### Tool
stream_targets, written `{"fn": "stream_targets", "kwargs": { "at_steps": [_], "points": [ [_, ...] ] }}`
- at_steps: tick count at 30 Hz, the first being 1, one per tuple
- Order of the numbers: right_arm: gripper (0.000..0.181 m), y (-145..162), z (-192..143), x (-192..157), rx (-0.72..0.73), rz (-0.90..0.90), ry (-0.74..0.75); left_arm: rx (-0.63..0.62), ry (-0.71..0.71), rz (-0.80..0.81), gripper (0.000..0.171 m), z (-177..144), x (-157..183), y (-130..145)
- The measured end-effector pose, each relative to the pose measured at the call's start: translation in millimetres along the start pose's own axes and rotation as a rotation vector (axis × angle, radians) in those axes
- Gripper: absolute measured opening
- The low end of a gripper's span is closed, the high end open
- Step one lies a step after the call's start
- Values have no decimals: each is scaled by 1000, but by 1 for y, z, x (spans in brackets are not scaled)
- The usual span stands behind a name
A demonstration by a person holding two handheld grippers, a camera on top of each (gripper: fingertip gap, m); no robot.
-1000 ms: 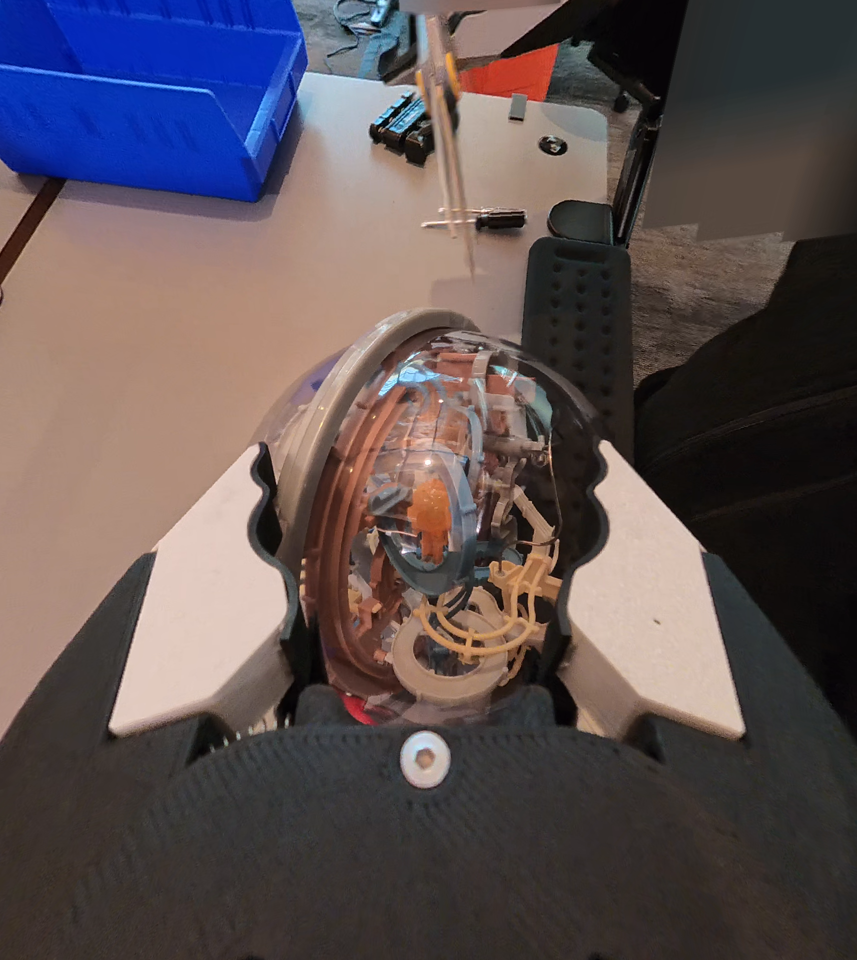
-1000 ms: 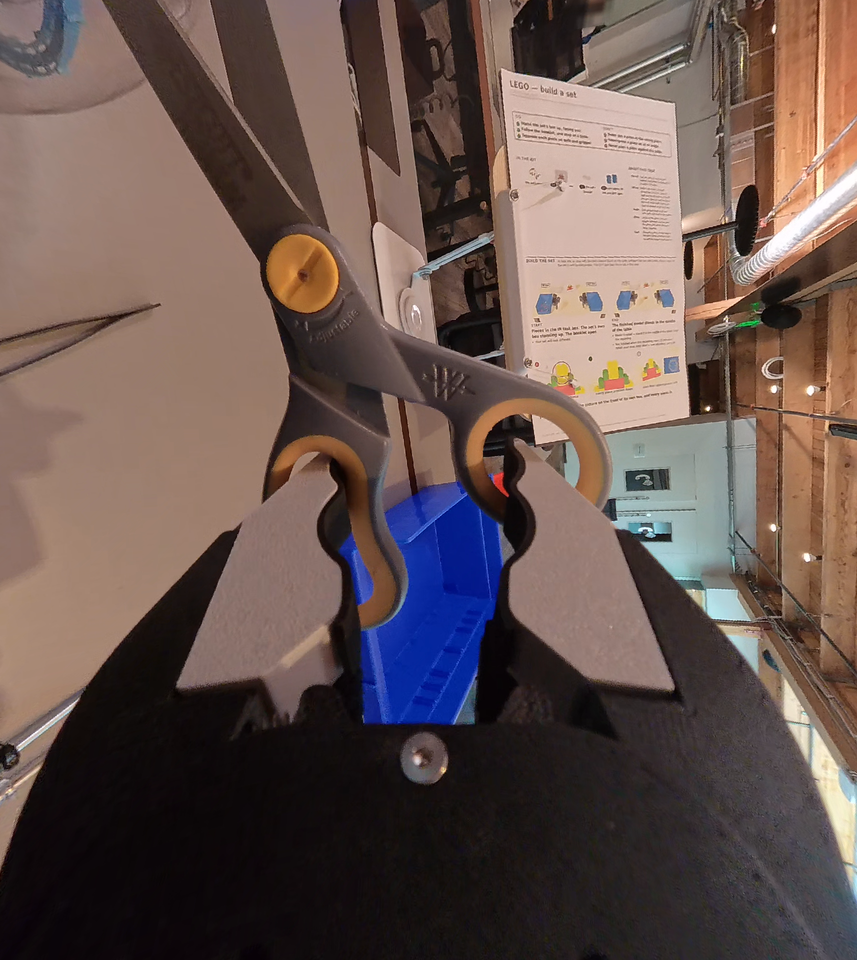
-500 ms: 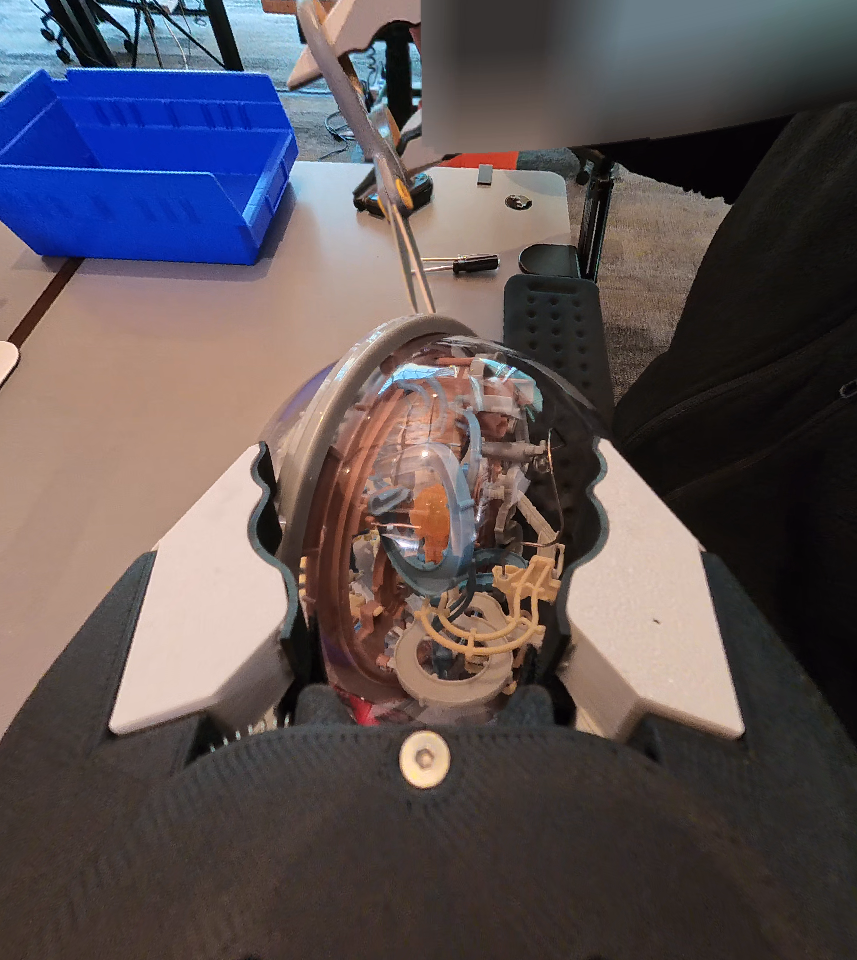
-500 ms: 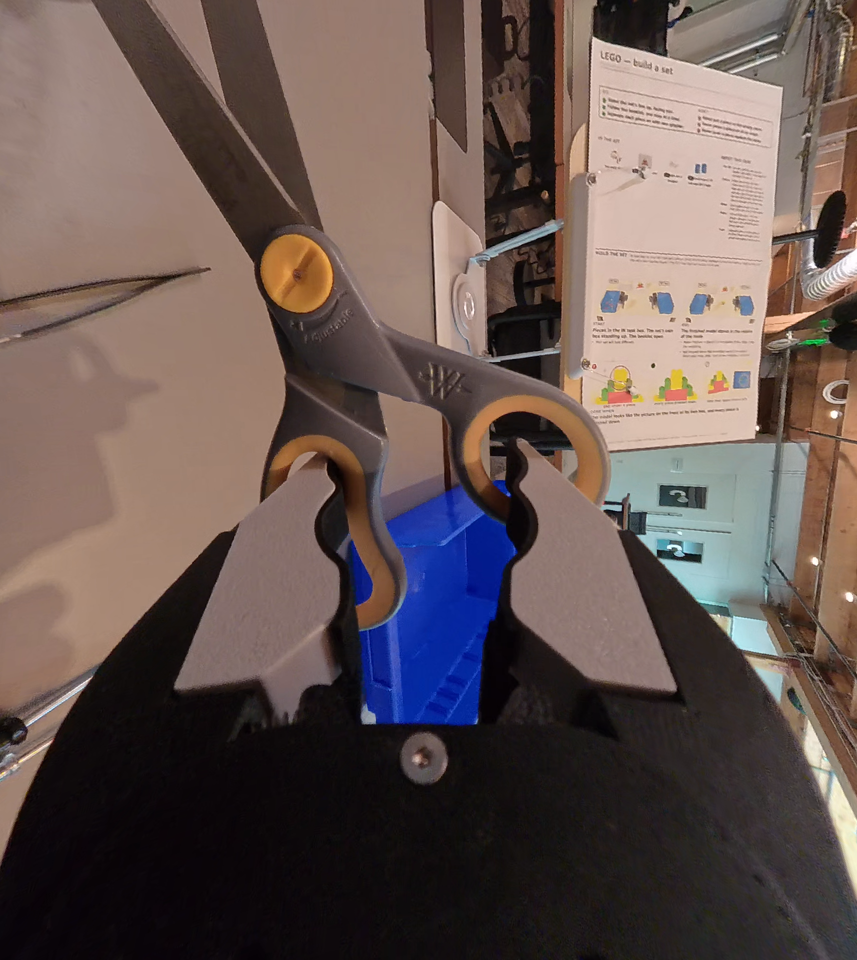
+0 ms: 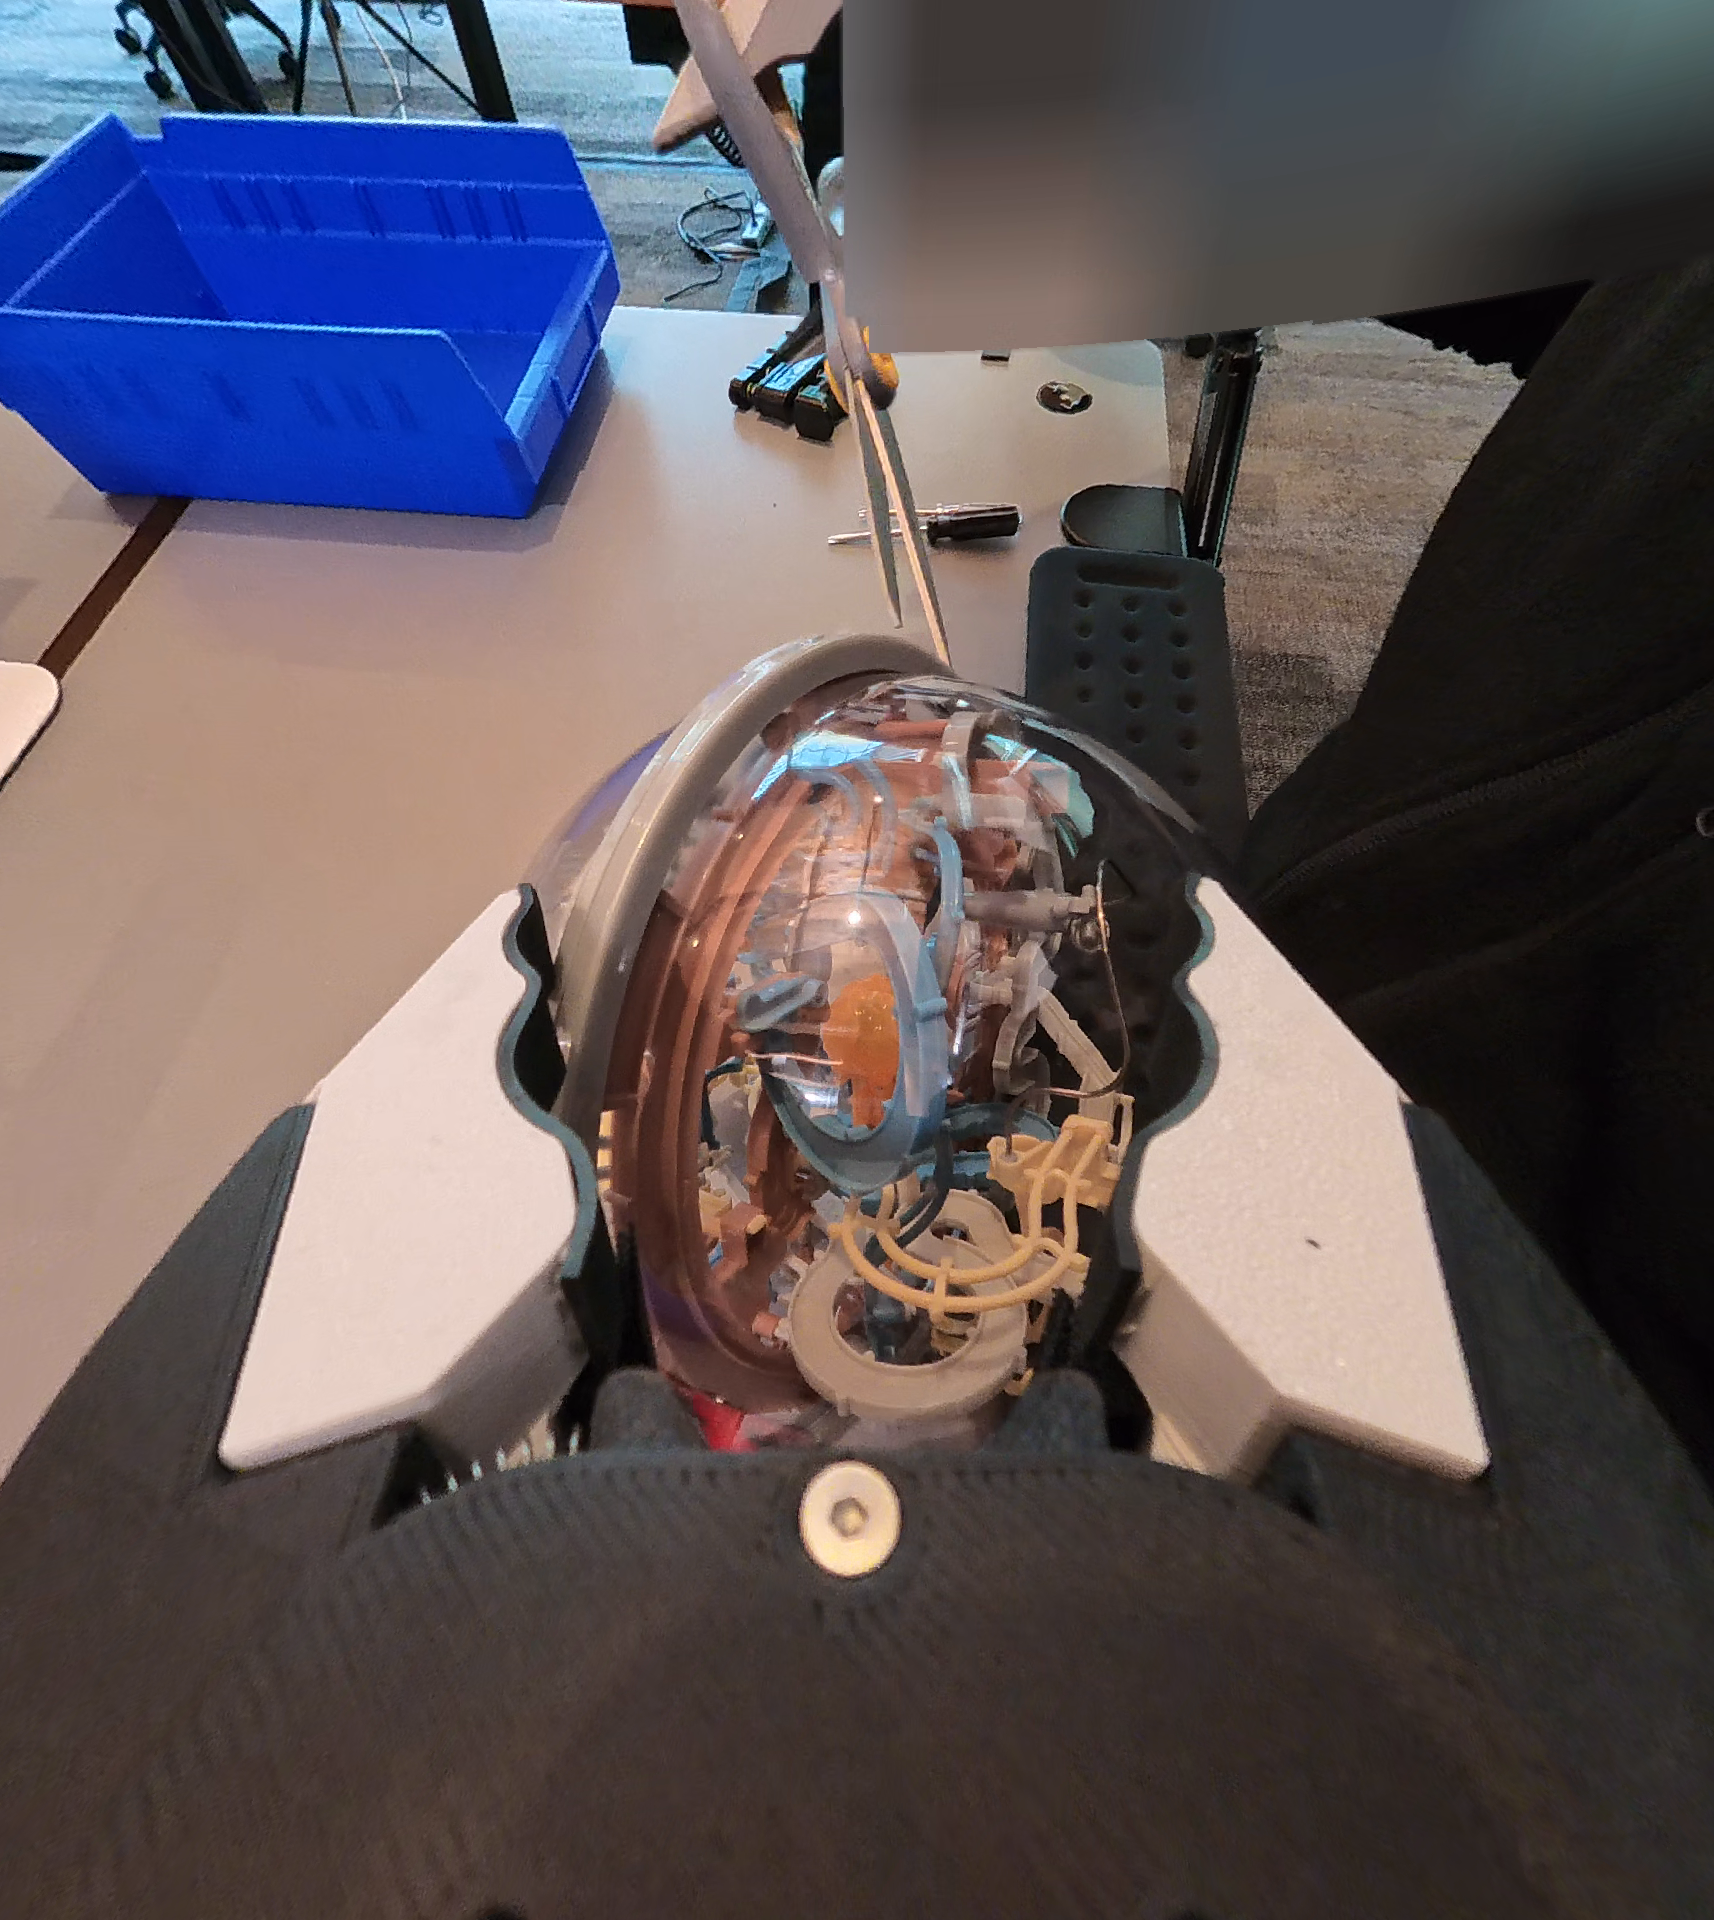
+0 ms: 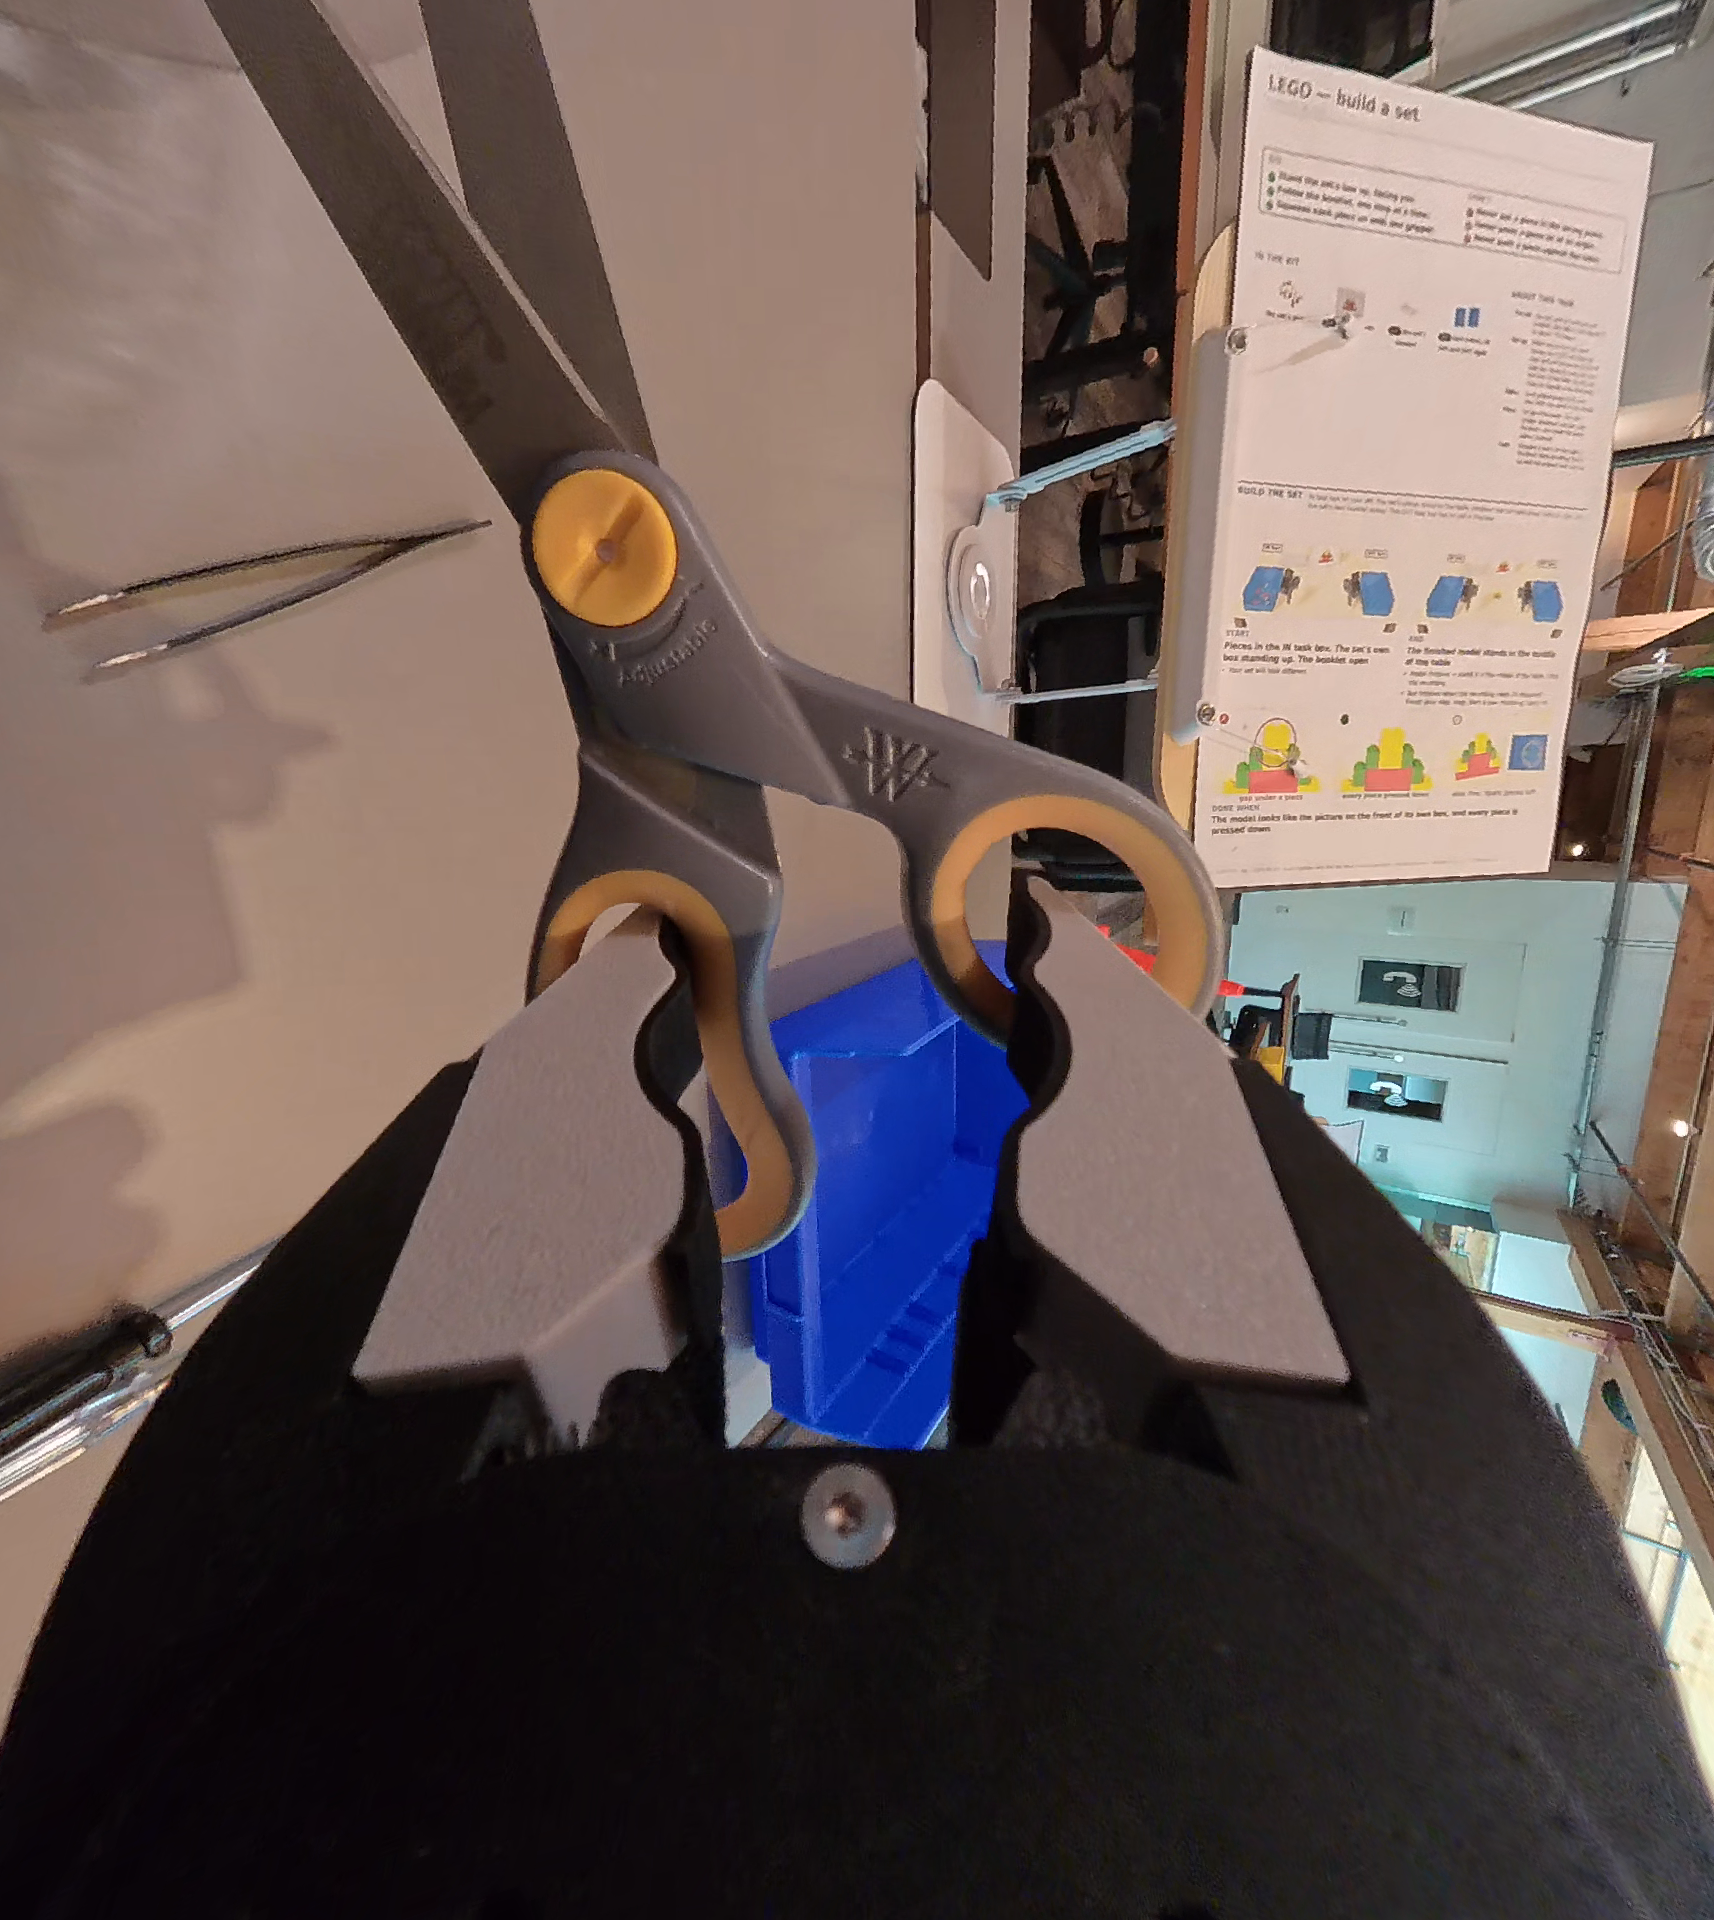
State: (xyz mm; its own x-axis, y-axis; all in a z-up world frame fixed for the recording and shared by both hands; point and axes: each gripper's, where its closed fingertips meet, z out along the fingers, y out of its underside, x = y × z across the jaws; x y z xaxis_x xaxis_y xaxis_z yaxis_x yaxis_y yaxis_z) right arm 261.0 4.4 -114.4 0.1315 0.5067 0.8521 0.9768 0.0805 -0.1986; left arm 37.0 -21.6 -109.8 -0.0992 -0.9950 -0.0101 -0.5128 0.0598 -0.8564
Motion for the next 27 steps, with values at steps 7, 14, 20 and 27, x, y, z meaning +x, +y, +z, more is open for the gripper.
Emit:
{"fn": "stream_targets", "kwargs": {
  "at_steps": [7, 14, 20, 27],
  "points": [
    [55, -2, -3, -1, -51, -34, -25, -19, -24, -27, 113, 8, -1, -4],
    [55, 11, -5, 2, -99, -10, -19, -26, -47, -29, 112, 17, -1, -9],
    [56, 16, -8, 2, -142, -10, -2, -28, -62, -29, 115, 22, 0, -12],
    [55, 22, -9, -2, -167, 19, -2, -32, -83, -22, 121, 26, 2, -12]
  ]
}}
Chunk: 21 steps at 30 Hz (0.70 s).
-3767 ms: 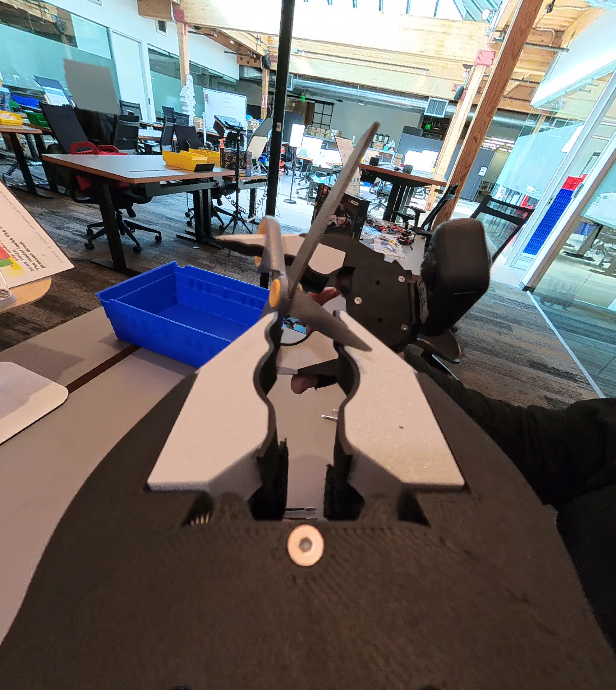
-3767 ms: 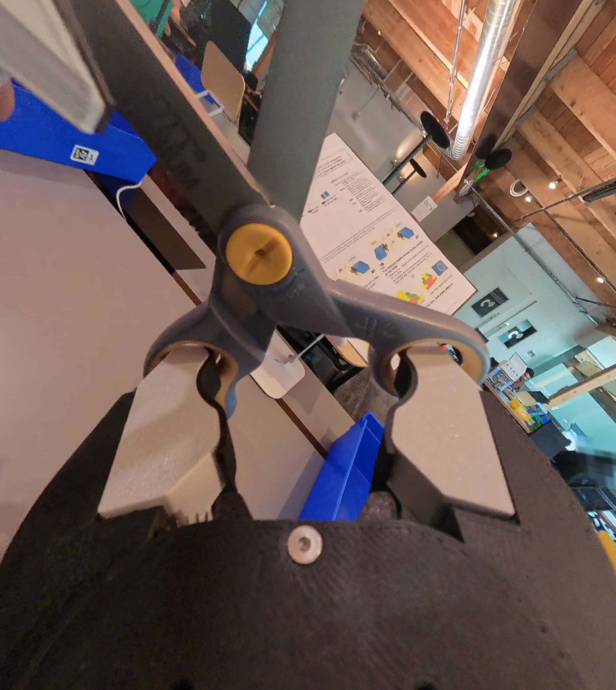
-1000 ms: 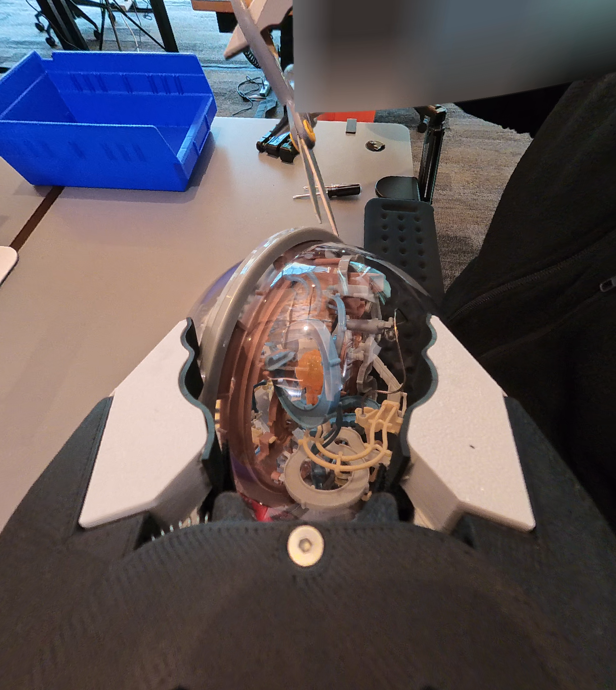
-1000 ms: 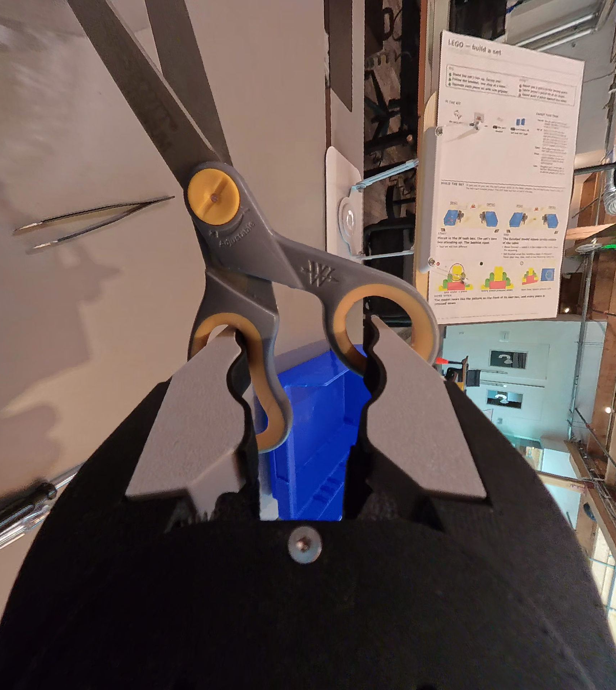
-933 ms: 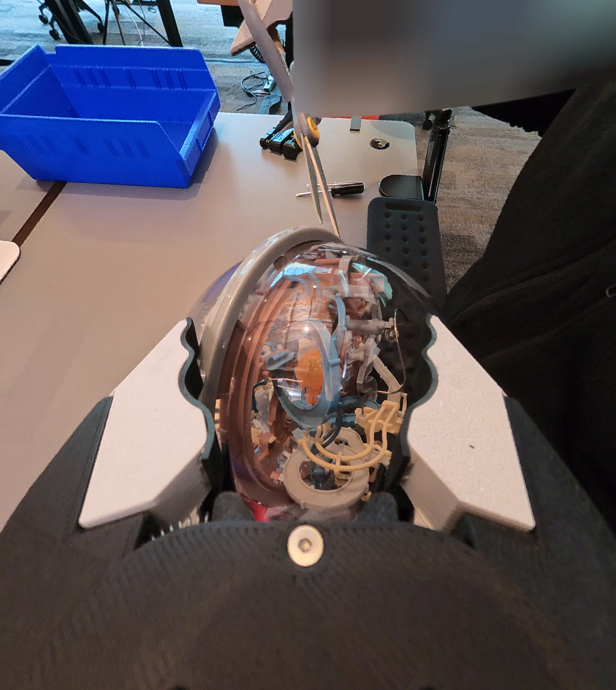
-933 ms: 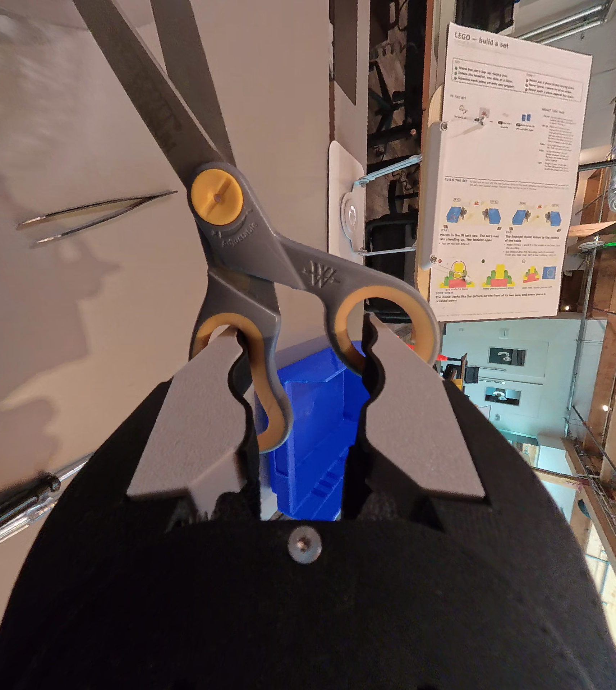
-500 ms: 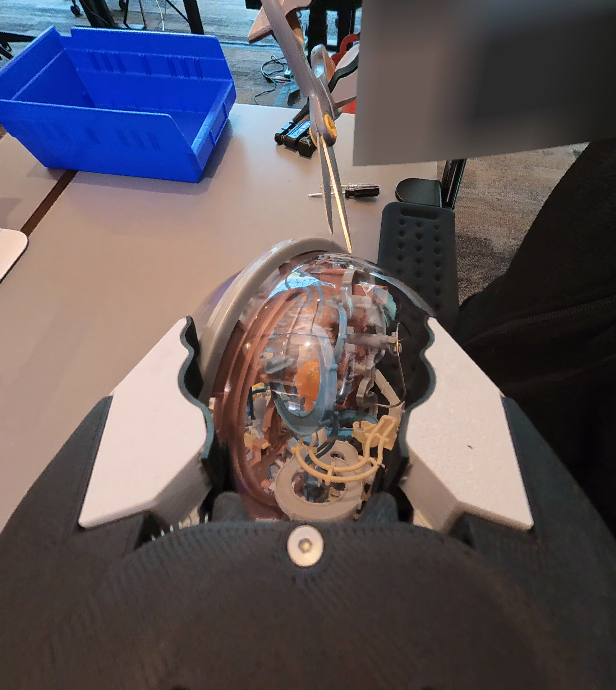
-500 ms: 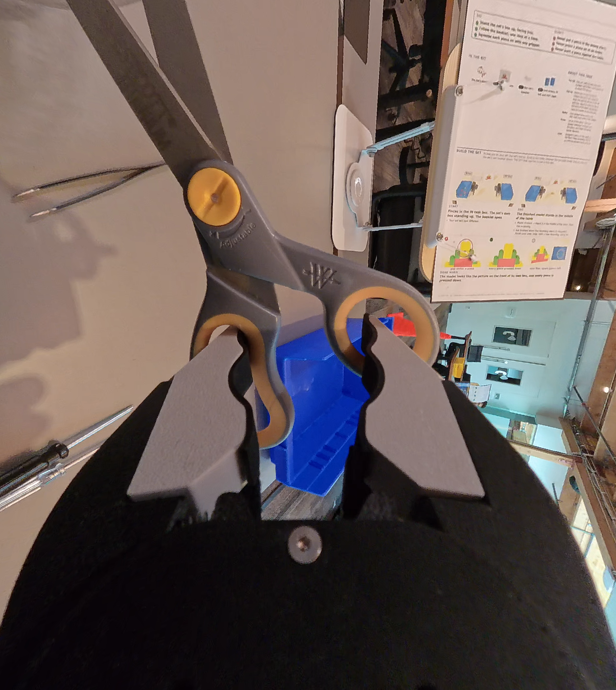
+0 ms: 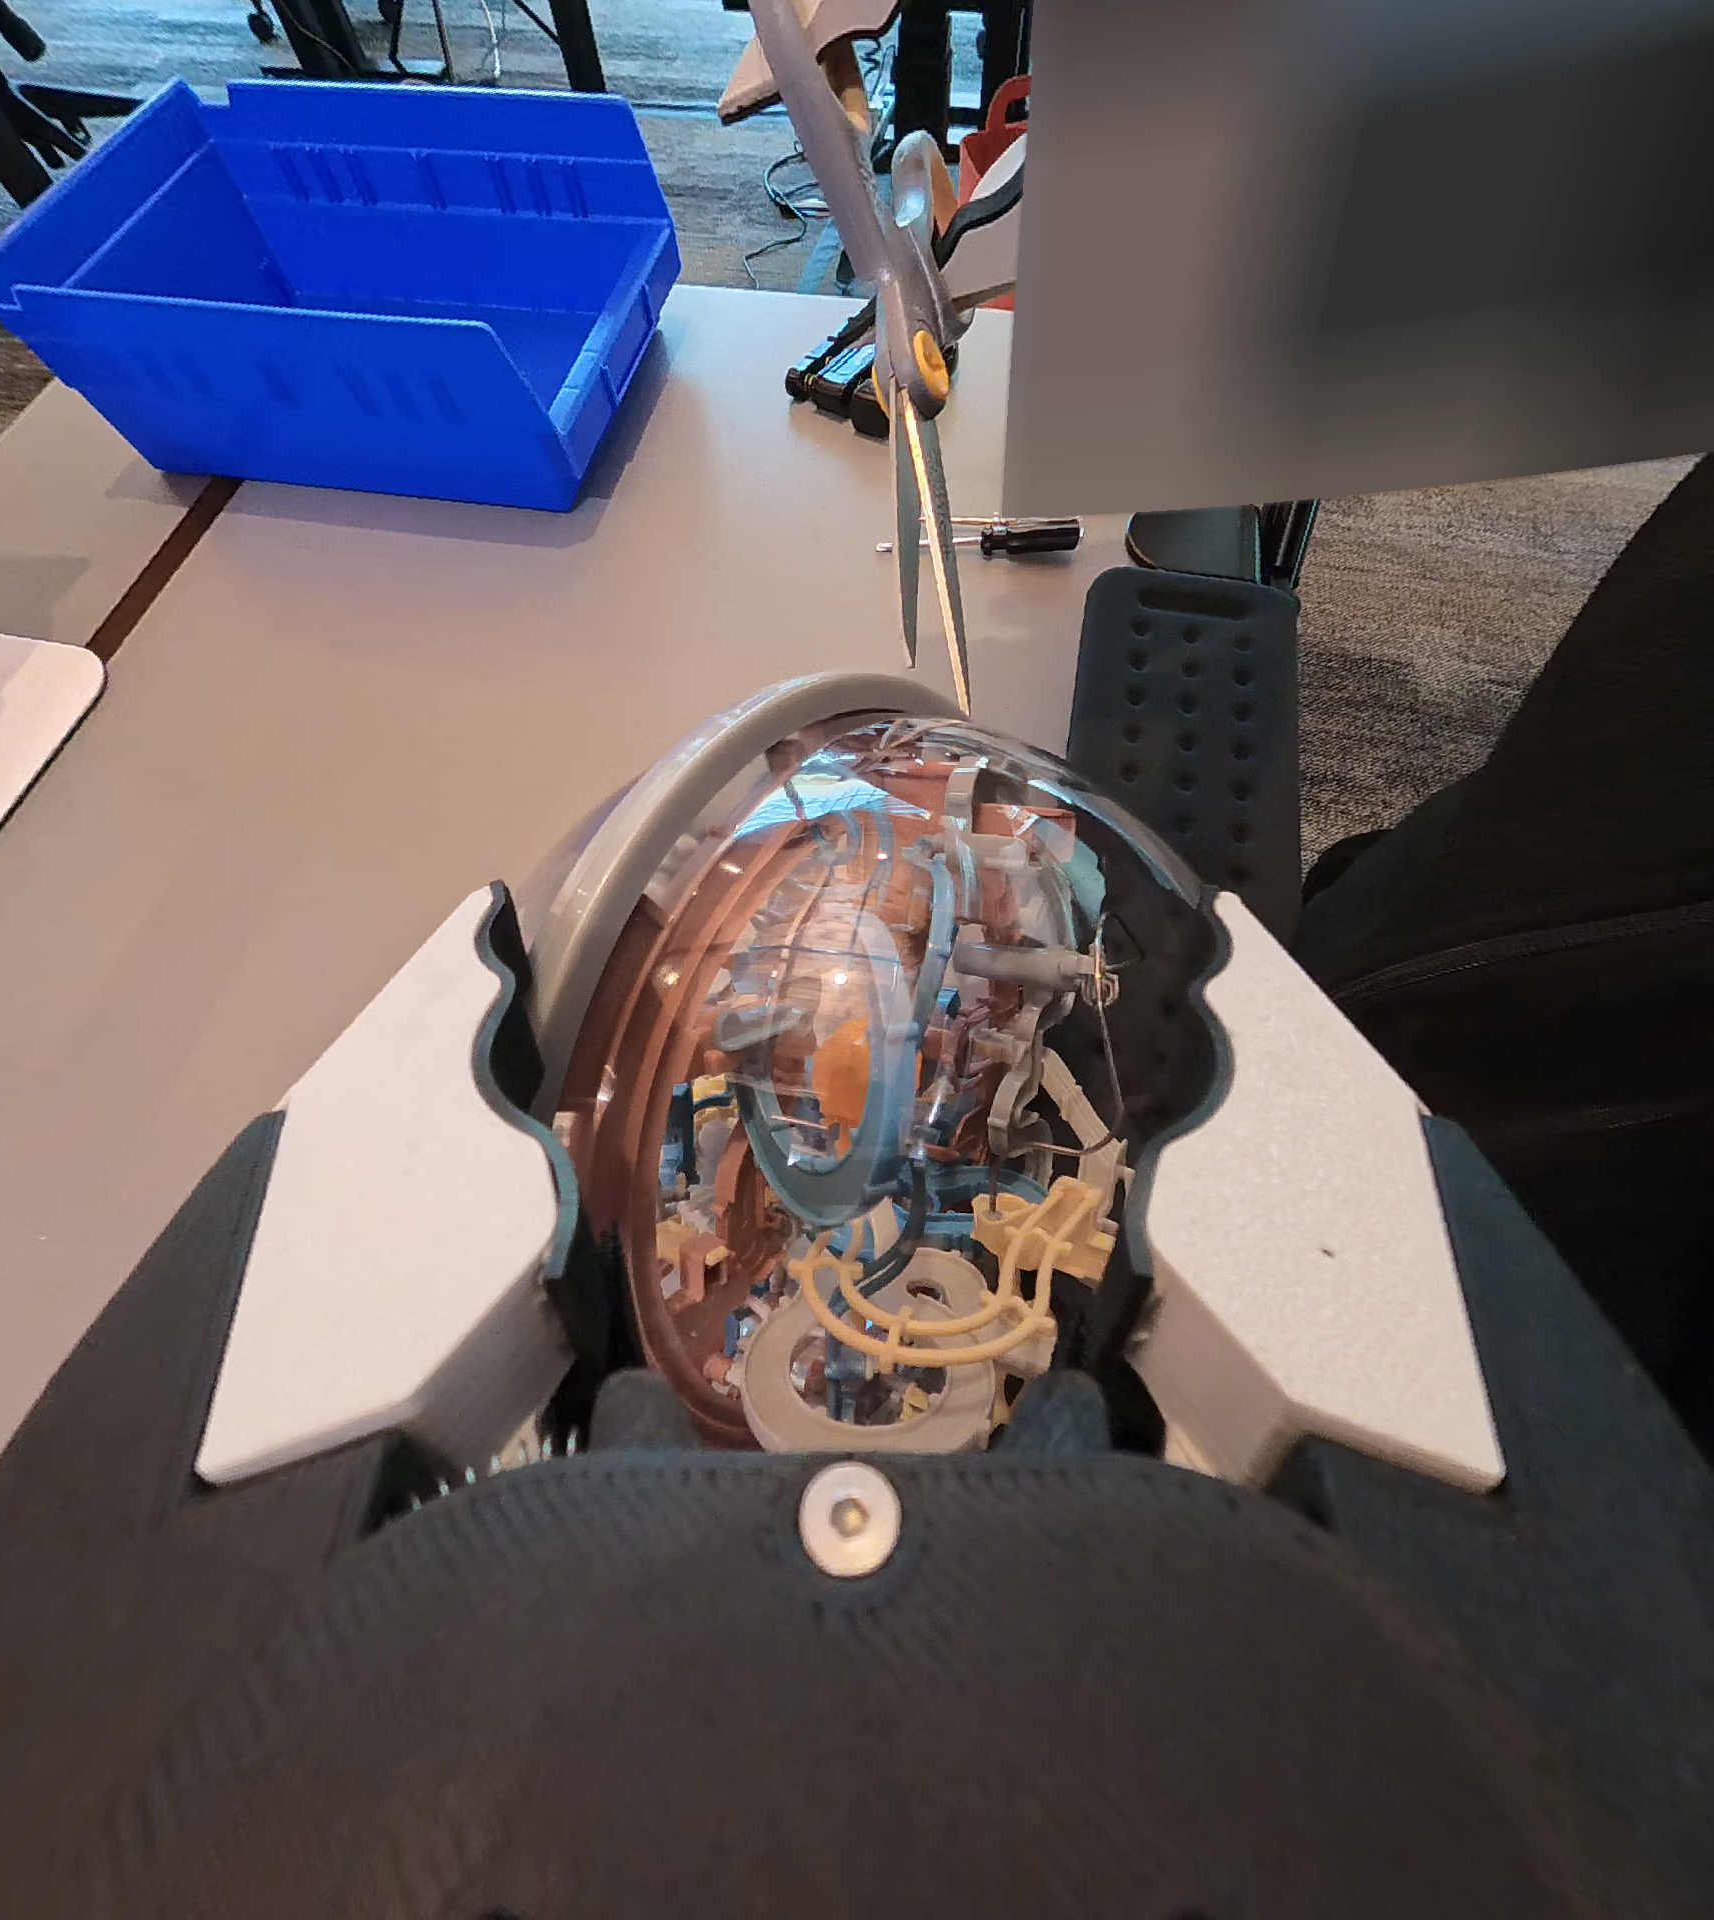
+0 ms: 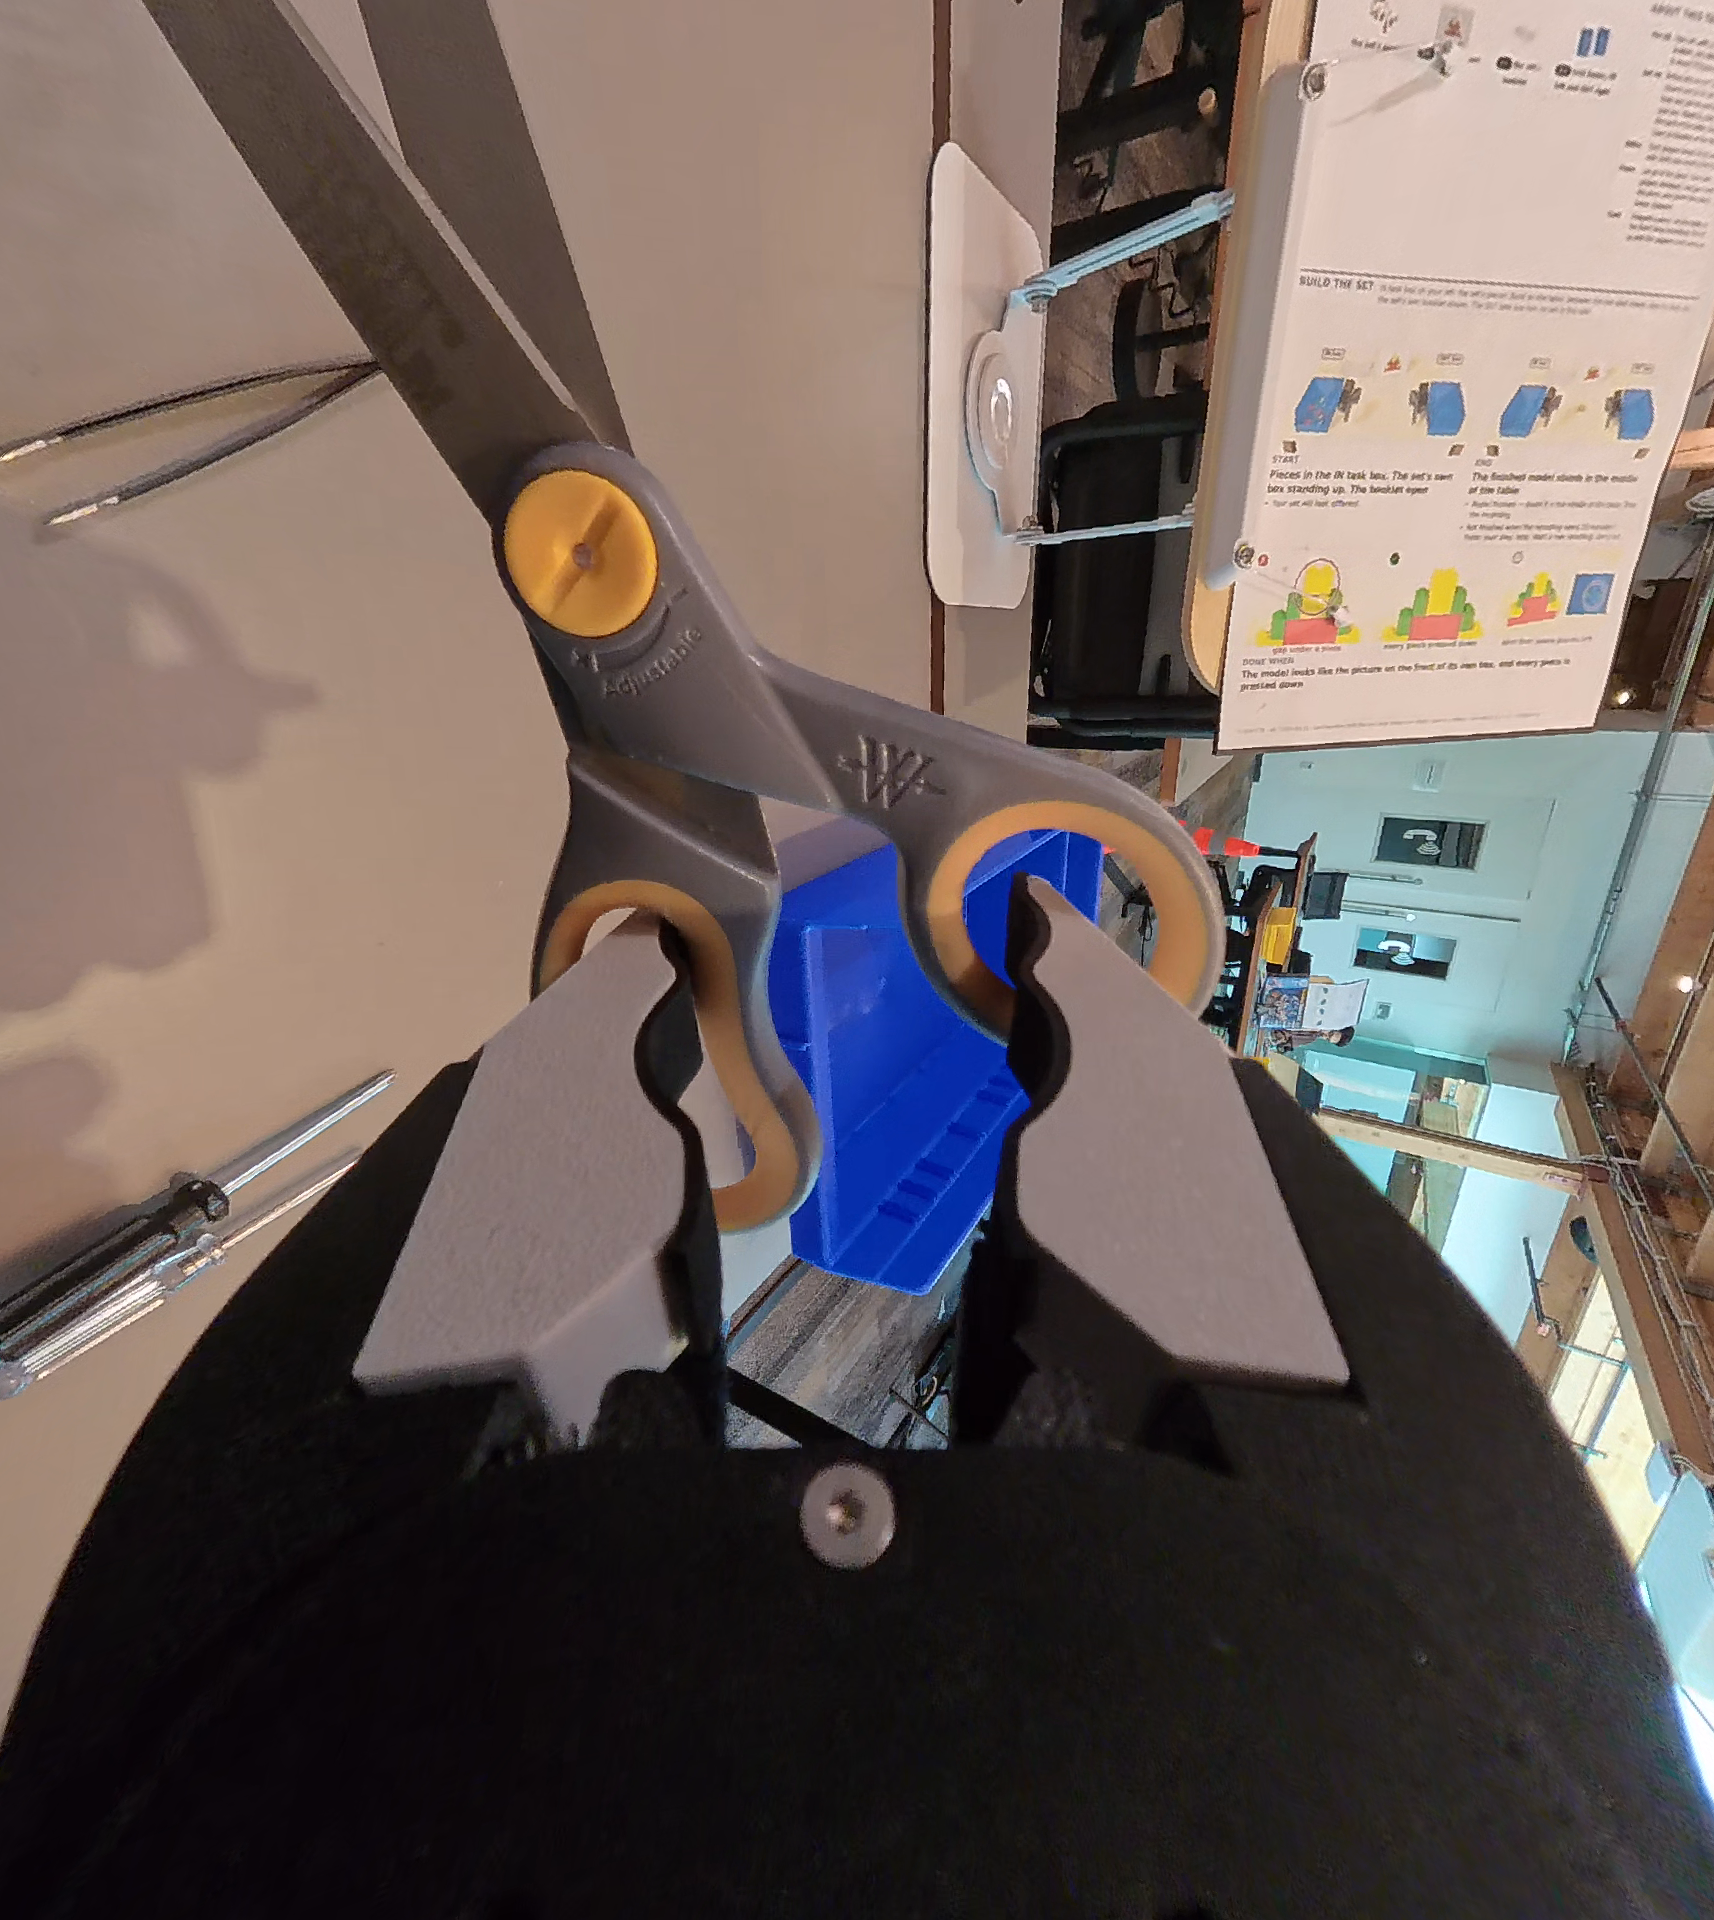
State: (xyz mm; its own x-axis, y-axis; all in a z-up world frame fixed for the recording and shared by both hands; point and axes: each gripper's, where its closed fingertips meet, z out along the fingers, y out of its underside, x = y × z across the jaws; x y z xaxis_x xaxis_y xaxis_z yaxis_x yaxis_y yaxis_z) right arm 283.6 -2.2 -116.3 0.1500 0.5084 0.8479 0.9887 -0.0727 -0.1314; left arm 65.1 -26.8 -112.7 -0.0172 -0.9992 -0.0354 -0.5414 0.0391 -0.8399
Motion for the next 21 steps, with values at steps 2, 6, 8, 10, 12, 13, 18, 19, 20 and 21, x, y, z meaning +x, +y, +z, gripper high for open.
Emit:
{"fn": "stream_targets", "kwargs": {
  "at_steps": [2, 6, 8, 10, 12, 13, 18, 19, 20, 21],
  "points": [
    [55, 1, 0, -1, -11, 3, 0, 4, -1, 0, 122, 0, 1, 0],
    [55, 2, 2, -3, 0, 16, -9, 9, -1, 8, 123, 0, 1, 0],
    [55, 3, 6, -5, 15, 38, -31, 10, 0, 11, 123, -1, 1, 1],
    [55, 2, 9, -6, 29, 39, -39, 14, 2, 9, 123, -1, 0, 1],
    [53, 1, 10, -6, 39, 30, -38, 12, 2, 12, 123, -2, 0, 2],
    [53, 0, 10, -5, 47, 30, -37, 11, 1, 11, 123, -2, 0, 2],
    [52, 0, 4, -3, 12, -1, -29, 9, 3, 12, 123, -2, 0, 2],
    [51, -1, 1, -2, 5, -12, -26, 10, 4, 13, 123, -1, 0, 1],
    [51, -2, -2, -1, -2, -23, -24, 9, 5, 15, 123, -1, 1, 1],
    [51, -2, -4, 1, -12, -35, -24, 10, 7, 17, 124, 0, 1, 1]
  ]
}}
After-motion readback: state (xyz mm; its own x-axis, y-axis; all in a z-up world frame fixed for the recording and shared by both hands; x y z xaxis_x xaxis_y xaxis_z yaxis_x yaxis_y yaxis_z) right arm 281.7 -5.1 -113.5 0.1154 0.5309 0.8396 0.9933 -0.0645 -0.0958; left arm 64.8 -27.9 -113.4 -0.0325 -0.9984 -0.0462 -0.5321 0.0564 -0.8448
